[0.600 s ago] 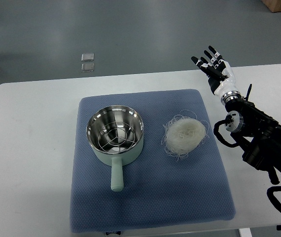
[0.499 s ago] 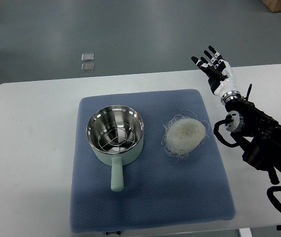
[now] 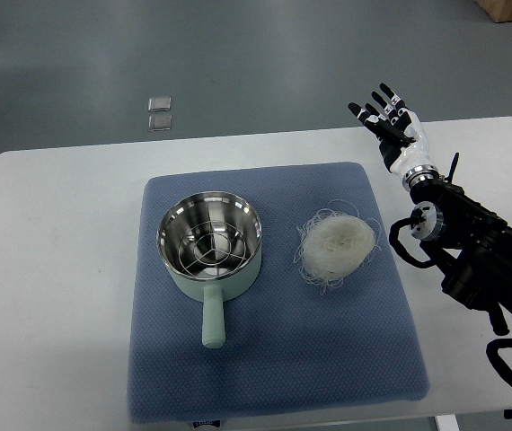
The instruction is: Put vermicelli into pot with right hand
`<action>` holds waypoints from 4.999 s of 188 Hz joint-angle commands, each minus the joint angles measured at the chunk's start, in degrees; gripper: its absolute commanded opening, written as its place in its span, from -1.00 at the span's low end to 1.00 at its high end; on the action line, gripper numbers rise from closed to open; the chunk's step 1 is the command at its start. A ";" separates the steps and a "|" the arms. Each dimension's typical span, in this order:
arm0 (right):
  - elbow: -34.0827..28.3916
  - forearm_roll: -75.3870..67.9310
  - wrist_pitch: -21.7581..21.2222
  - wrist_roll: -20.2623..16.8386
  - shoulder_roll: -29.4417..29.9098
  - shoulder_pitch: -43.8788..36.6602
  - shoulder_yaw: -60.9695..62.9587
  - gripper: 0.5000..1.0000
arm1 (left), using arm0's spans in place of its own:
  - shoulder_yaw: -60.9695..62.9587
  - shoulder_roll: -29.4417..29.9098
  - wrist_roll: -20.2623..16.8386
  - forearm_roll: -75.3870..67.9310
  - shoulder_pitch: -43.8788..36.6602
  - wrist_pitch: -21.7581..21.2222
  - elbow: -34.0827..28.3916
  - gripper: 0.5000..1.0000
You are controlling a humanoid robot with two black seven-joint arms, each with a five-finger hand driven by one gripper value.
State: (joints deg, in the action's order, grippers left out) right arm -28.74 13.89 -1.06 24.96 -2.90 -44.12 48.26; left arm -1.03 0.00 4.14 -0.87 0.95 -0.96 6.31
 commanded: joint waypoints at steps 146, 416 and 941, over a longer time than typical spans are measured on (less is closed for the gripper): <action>-0.53 0.79 0.09 -0.09 -0.97 -0.53 0.00 0.69 | -0.12 0.00 -0.01 -0.01 0.20 0.00 0.20 1.00; -31.02 65.47 -27.51 -0.26 -30.94 -13.45 -19.16 0.69 | -0.20 0.00 -0.01 -0.01 0.28 0.00 0.20 1.00; -33.66 85.69 -13.80 -4.31 -26.02 -0.88 -21.27 -0.80 | -0.12 0.00 -0.01 -0.01 0.37 0.00 0.20 1.00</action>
State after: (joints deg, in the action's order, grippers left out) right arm -62.40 99.97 -14.88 20.54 -28.80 -44.63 26.51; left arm -1.18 0.00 4.12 -0.88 1.29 -0.94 6.50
